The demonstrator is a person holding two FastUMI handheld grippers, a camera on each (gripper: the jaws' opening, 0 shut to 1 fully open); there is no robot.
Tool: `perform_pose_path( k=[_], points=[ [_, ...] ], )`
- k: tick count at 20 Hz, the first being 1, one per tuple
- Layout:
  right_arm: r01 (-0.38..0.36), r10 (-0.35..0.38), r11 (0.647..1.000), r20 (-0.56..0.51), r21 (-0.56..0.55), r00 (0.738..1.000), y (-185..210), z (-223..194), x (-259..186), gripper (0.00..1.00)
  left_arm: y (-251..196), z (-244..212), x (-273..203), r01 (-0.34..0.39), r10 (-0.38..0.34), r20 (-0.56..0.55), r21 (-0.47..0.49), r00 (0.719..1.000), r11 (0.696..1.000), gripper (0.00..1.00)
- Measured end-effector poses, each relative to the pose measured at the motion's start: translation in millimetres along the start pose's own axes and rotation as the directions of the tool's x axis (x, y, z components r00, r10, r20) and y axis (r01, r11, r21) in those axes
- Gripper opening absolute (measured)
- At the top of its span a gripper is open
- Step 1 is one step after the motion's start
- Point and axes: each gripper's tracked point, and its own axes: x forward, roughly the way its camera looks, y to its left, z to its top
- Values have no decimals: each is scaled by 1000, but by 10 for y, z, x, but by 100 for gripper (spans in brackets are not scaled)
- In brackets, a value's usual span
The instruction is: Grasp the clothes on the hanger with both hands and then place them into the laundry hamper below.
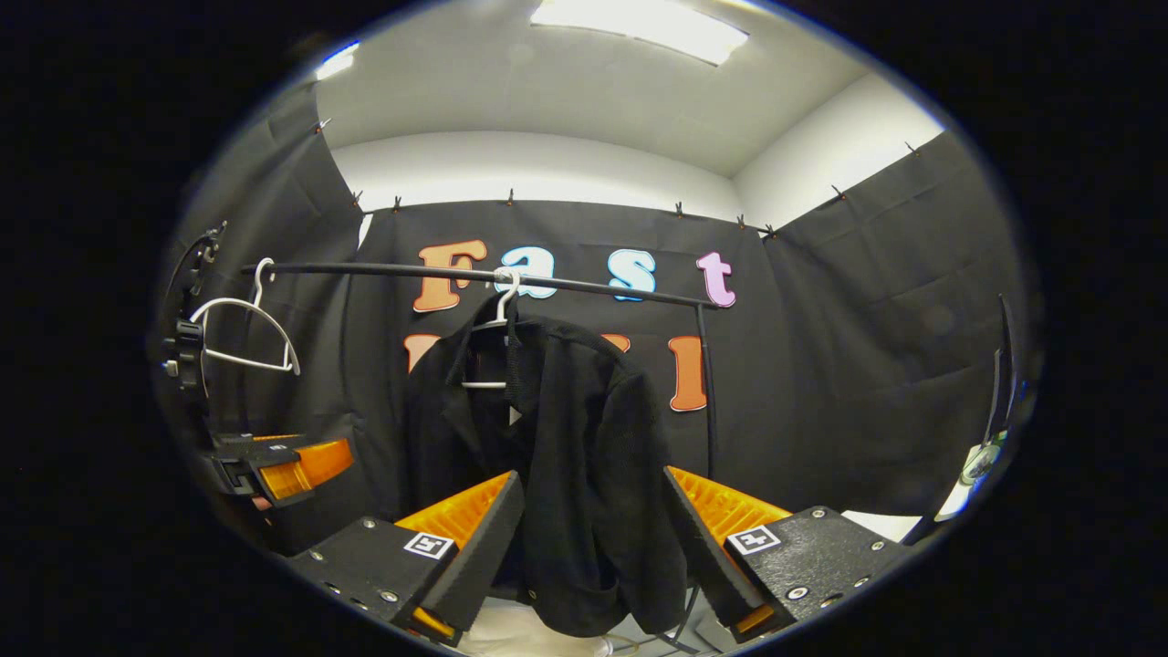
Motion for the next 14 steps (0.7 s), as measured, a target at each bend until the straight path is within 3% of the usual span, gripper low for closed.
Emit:
perform_pose_path(
  k=[1,3,5,8,12,14],
  points=[
    [2,-2,1000,0,-1,1000,-7,-15,-25,93,-24,2,-21,4,-4,3,0,1000,1000,96],
    [0,0,1000,-9,-8,1000,11,-66,-46,93,-74,29,-43,15,-15,15,-1,1000,1000,93],
    [-4,3,1000,-18,-9,1000,31,-110,-40,93,-97,12,-28,21,-21,11,-4,1000,1000,100],
    [-31,31,1000,-33,3,999,161,-175,90,93,-100,10,-13,23,-23,7,-5,1000,1000,93],
    [-83,82,996,-58,-13,995,523,-338,554,93,18,10,-54,1,-1,8,-3,1000,1000,96],
    [-69,67,997,-76,-32,995,619,-455,881,93,86,-27,-118,-10,10,3,-11,1000,1000,96]
  ],
)
